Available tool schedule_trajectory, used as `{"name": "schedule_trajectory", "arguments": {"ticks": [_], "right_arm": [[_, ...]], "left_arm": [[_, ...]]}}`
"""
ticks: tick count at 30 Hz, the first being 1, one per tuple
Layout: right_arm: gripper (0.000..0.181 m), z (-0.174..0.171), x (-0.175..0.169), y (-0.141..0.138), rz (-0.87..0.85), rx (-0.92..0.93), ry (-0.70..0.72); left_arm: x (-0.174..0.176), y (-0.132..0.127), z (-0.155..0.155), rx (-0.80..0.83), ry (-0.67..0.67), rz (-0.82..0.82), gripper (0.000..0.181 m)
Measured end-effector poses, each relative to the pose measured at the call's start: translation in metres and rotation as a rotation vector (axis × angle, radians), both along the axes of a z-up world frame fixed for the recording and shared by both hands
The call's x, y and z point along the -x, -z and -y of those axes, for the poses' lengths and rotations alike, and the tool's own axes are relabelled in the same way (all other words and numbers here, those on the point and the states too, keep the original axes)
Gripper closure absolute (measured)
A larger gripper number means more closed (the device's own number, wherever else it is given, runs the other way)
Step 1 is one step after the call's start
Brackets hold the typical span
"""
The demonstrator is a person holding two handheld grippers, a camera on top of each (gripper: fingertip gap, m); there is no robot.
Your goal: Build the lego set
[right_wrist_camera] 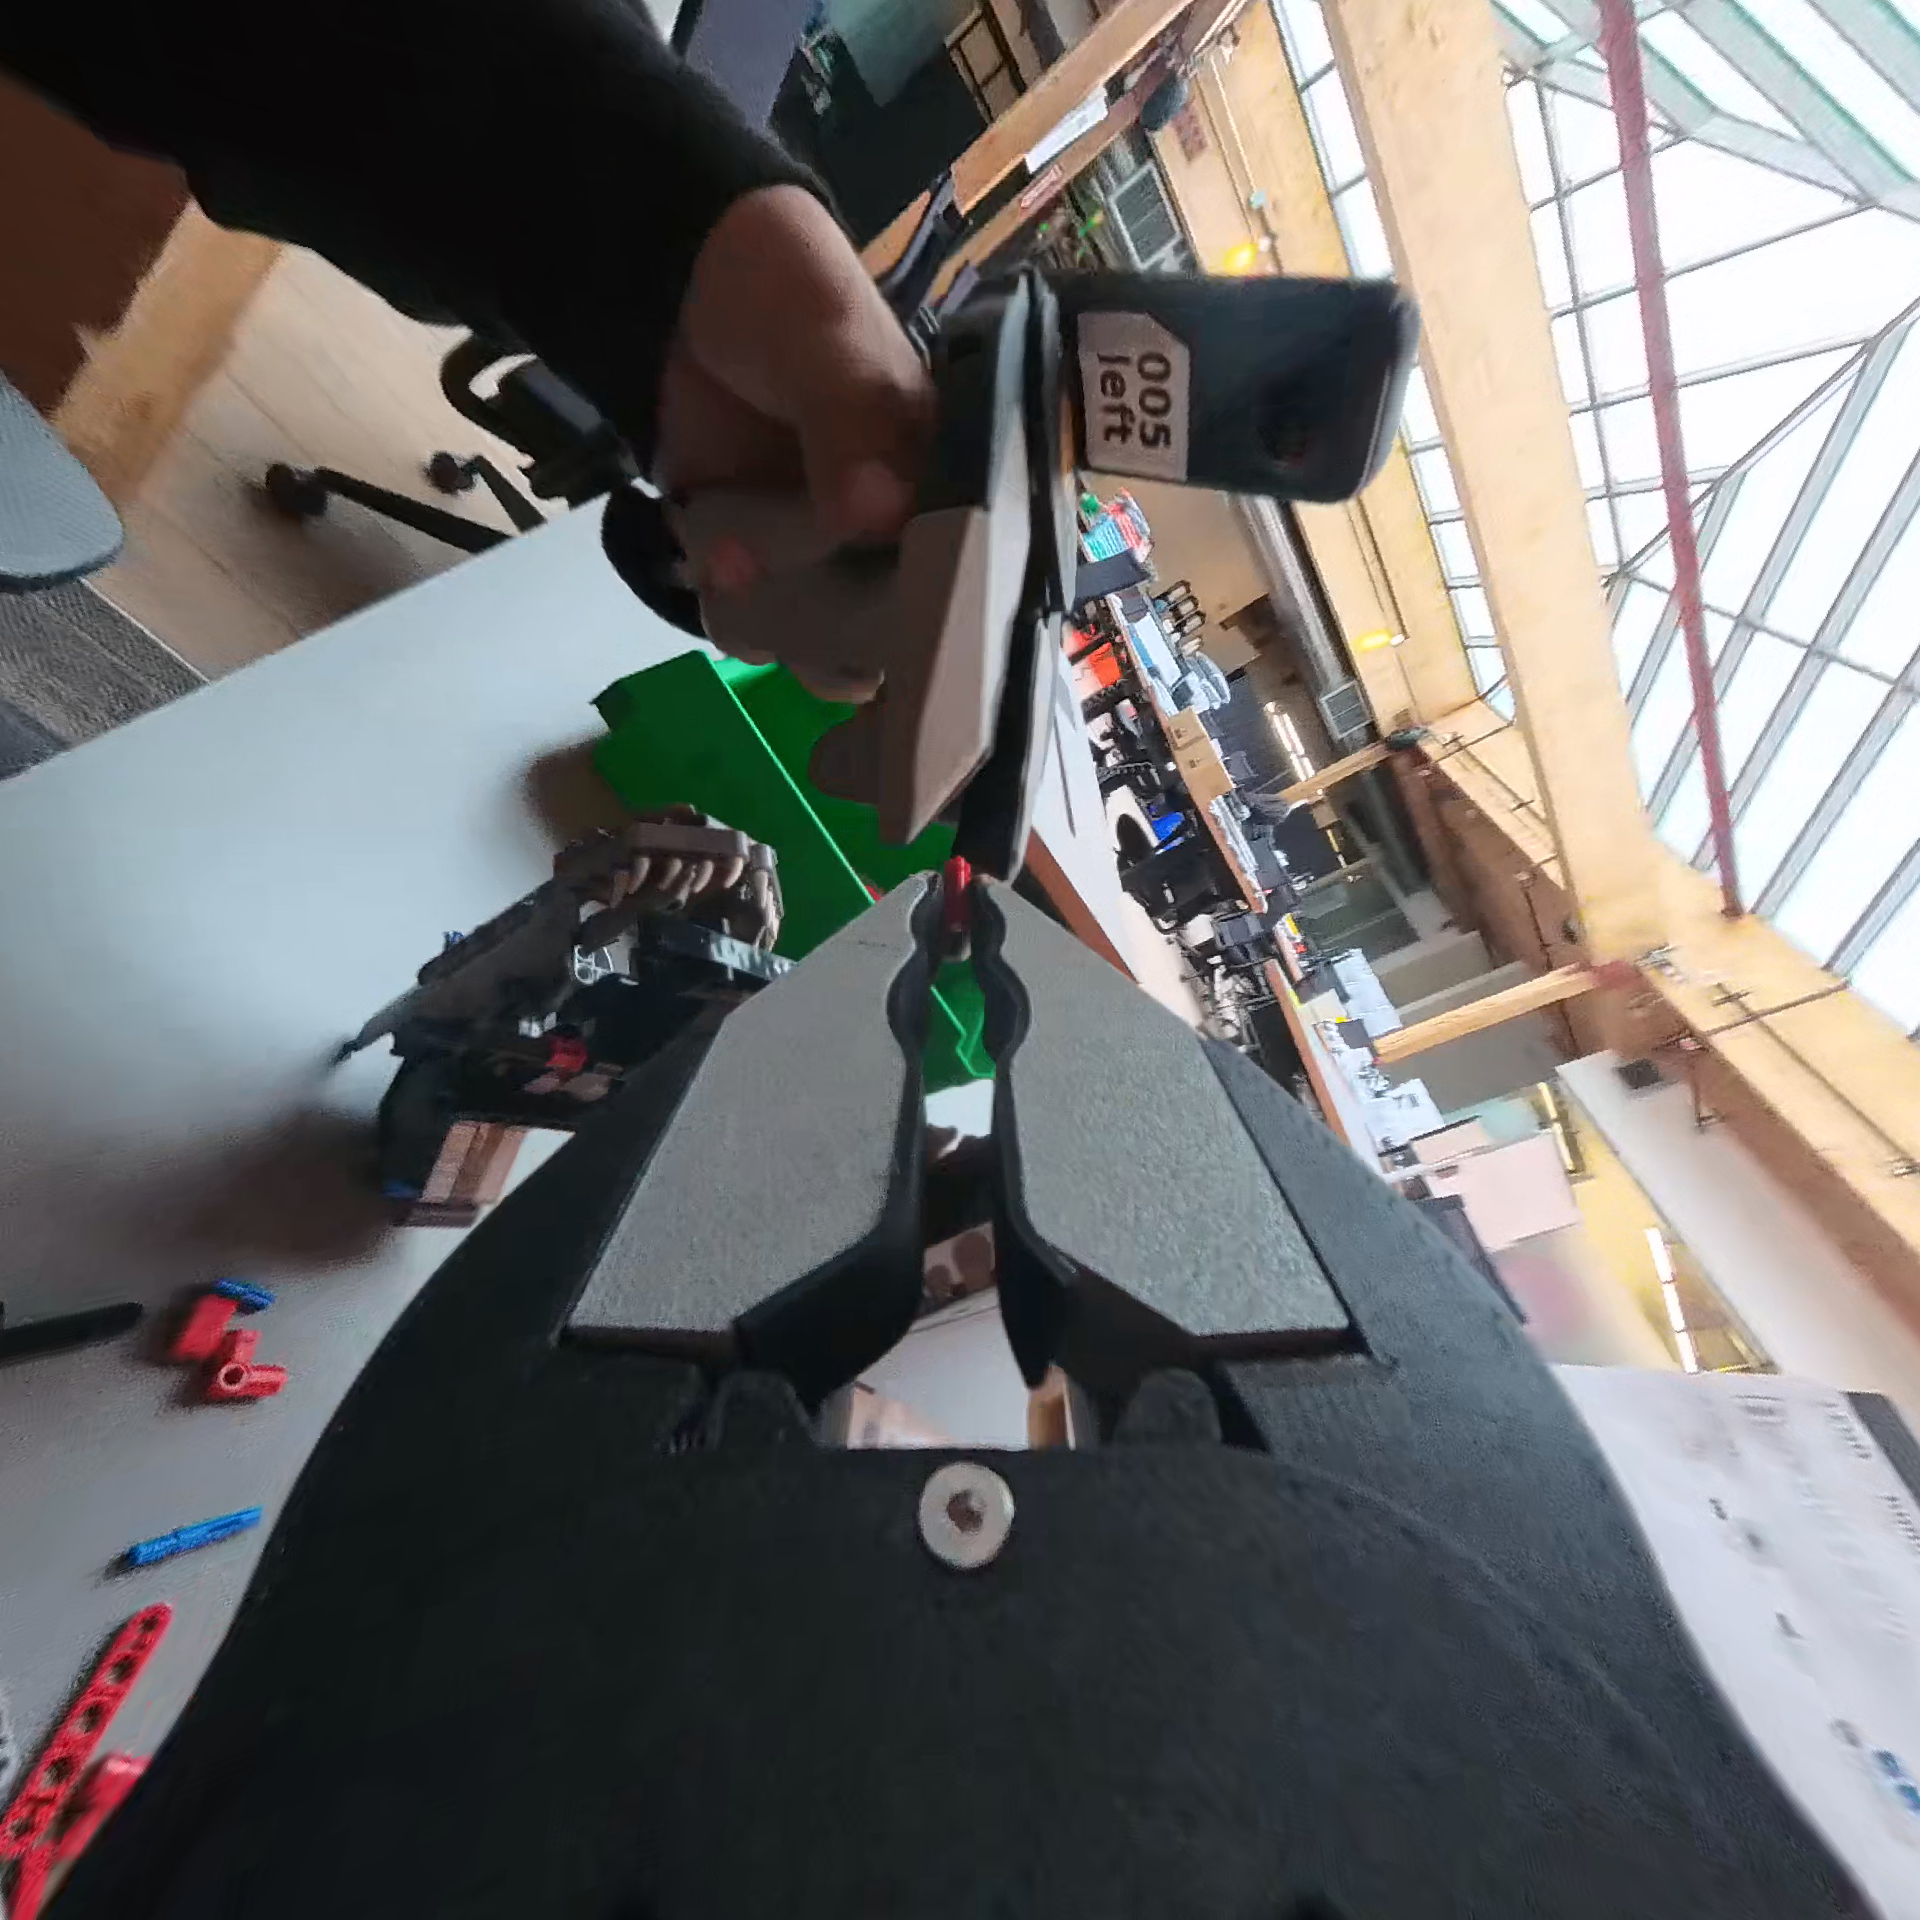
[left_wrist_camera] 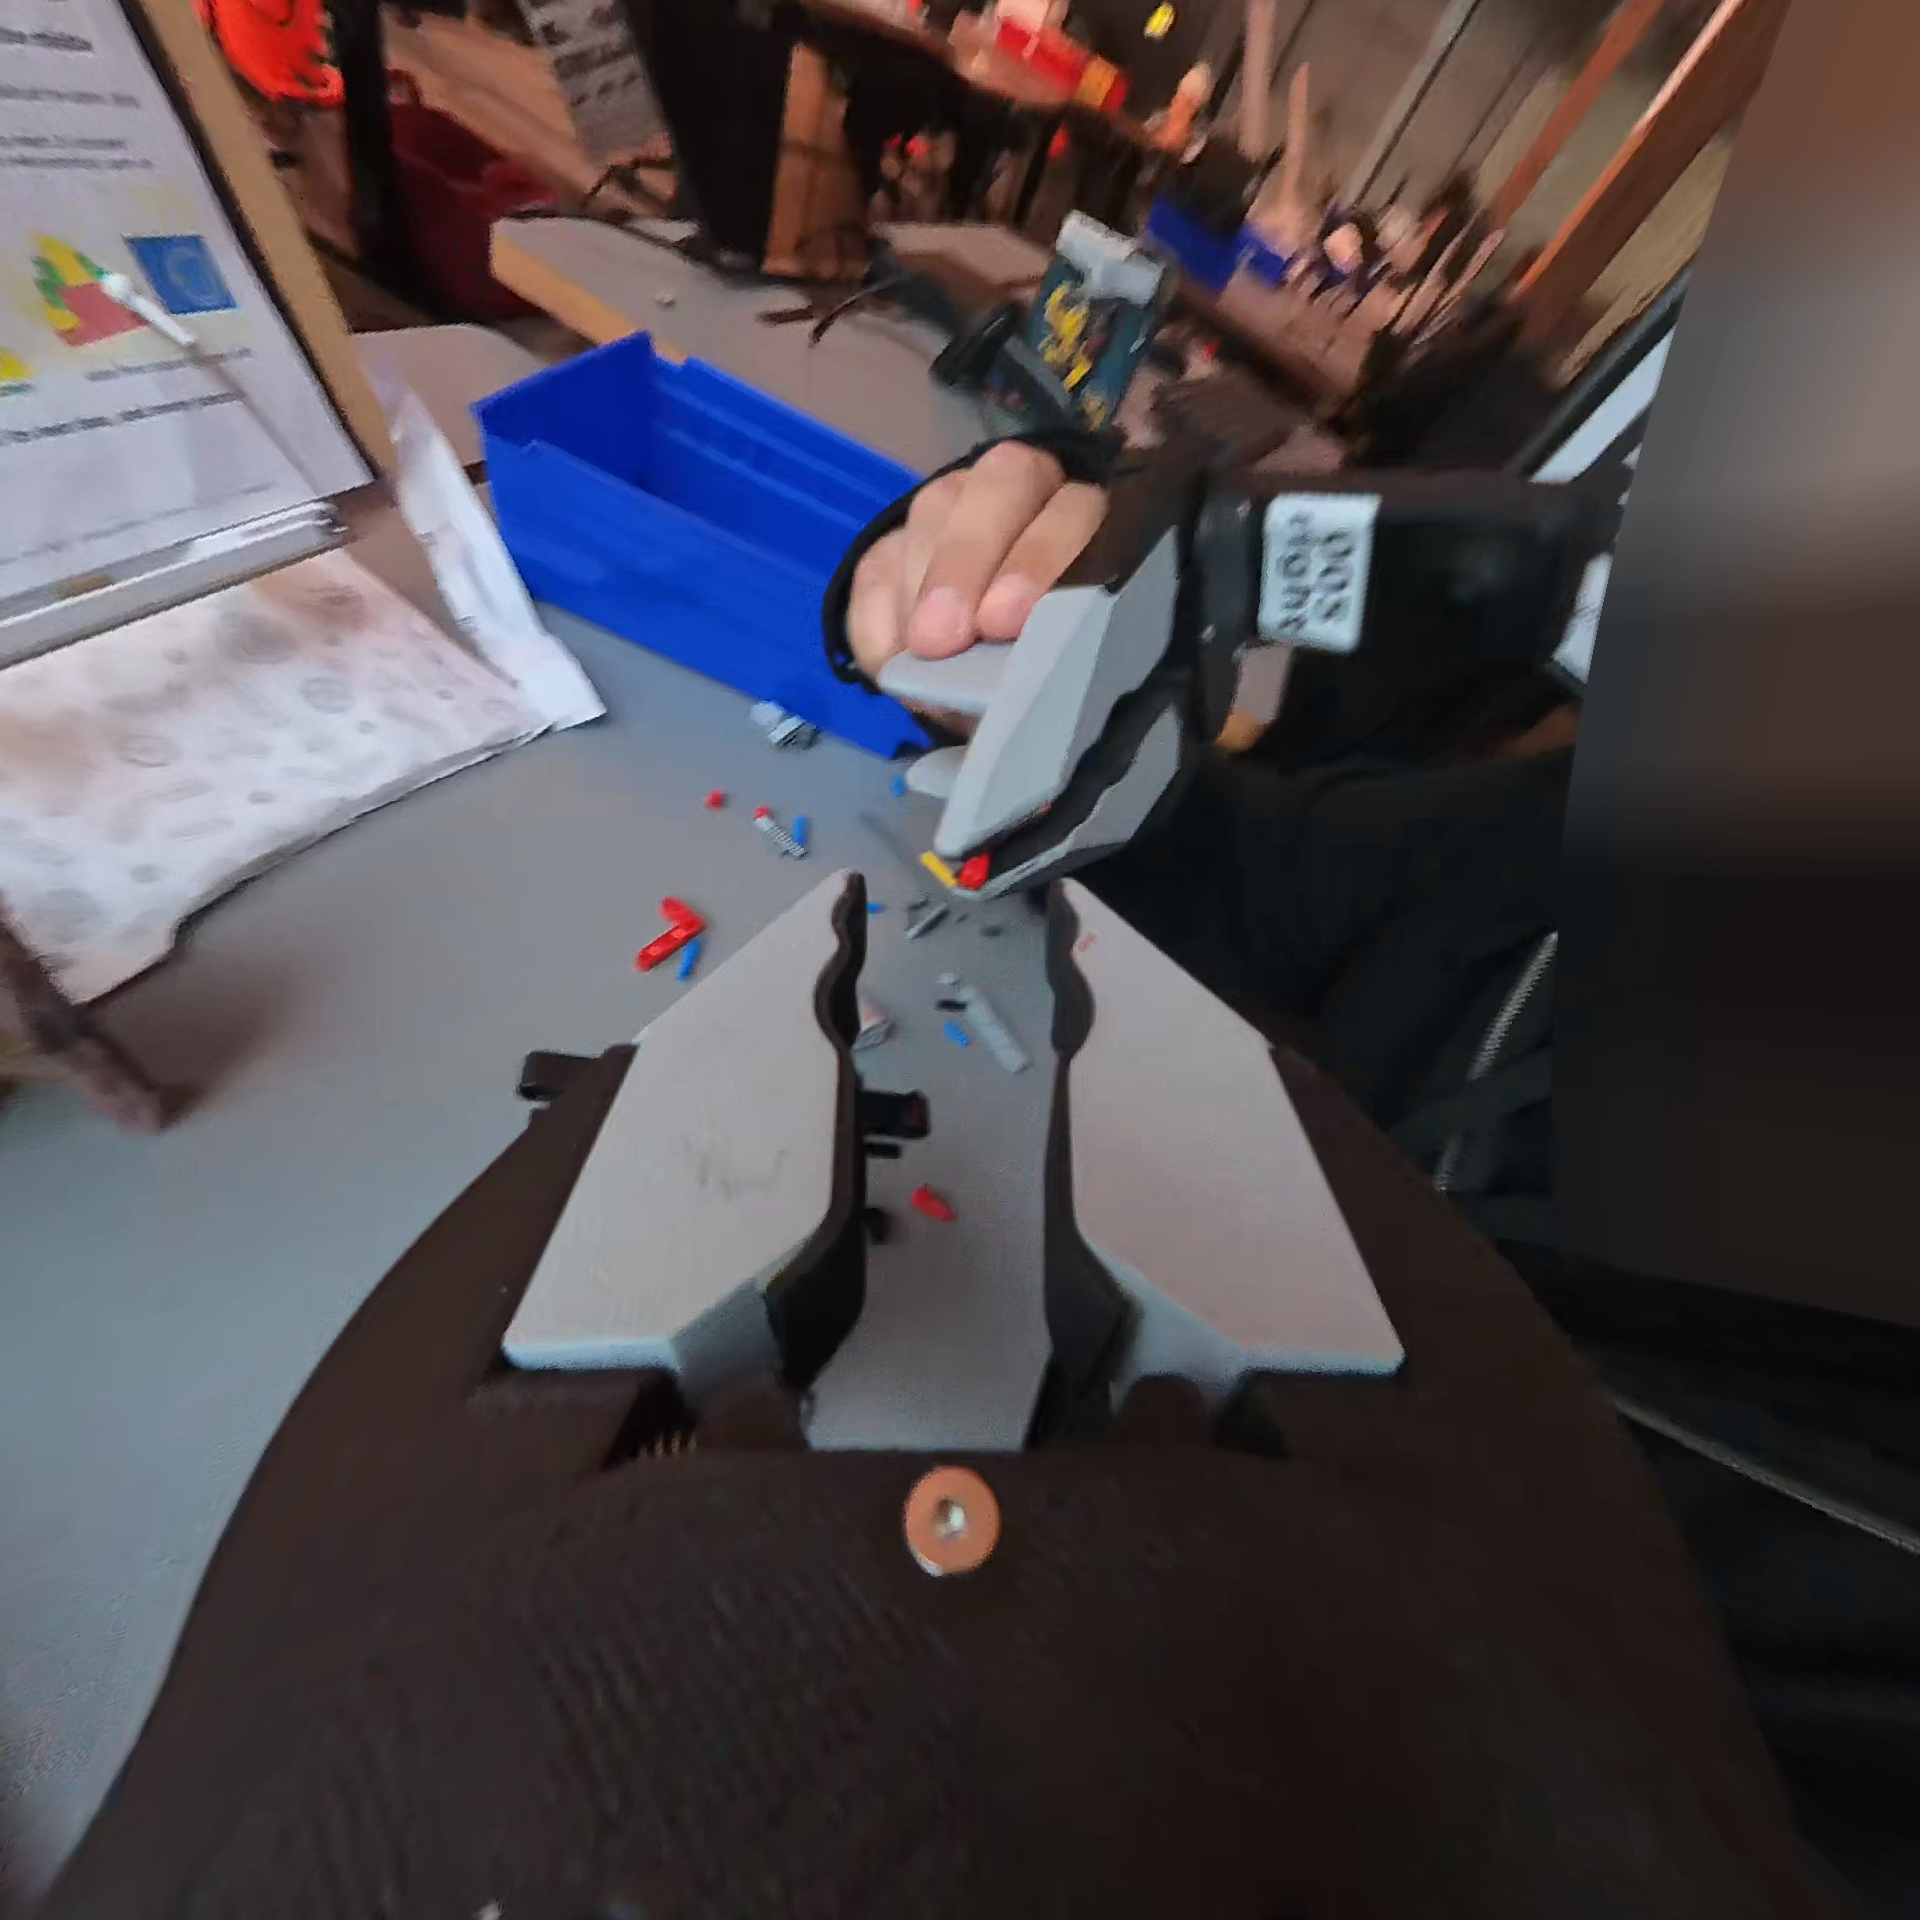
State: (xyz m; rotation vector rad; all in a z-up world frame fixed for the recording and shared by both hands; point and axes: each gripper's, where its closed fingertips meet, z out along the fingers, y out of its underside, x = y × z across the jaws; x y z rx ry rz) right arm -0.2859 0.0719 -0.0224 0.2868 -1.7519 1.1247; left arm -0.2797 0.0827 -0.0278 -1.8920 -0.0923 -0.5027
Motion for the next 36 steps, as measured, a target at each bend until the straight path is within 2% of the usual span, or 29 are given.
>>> {"name": "schedule_trajectory", "arguments": {"ticks": [4,17,18,26,36], "right_arm": [[0.181,-0.004,0.0,-0.002,-0.047,-0.012,0.019],[0.18,-0.004,-0.01,-0.003,-0.064,-0.002,-0.043],[0.18,-0.004,-0.011,-0.003,-0.055,0.001,-0.05],[0.18,-0.005,-0.012,-0.004,0.01,0.045,-0.098],[0.181,-0.006,-0.015,-0.006,0.209,0.163,-0.232]], "left_arm": [[-0.006,-0.003,-0.003,-0.015,0.026,0.038,0.166],[-0.014,-0.006,-0.007,-0.052,0.083,0.101,0.174],[-0.013,-0.007,-0.006,-0.058,0.081,0.104,0.178],[-0.01,-0.007,-0.004,-0.076,0.084,0.136,0.179],[-0.011,-0.009,-0.005,-0.101,0.093,0.125,0.179]]}}
